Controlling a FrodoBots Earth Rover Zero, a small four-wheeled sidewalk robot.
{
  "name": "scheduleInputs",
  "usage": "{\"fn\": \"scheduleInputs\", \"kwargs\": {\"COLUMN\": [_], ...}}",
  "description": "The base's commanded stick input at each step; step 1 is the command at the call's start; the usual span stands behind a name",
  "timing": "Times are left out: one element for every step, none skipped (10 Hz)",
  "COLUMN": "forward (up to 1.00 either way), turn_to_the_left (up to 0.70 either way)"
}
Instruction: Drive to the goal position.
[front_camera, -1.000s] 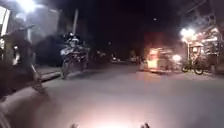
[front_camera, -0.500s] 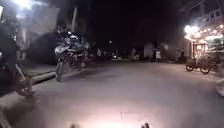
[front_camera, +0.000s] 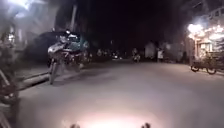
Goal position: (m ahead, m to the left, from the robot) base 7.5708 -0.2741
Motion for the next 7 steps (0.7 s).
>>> {"fn": "scheduleInputs", "kwargs": {"forward": [0.70, 0.70, 0.70, 0.70, 0.70, 0.70, 0.70], "turn_to_the_left": [0.00, 0.00, 0.00, 0.00, 0.00, 0.00, 0.00]}}
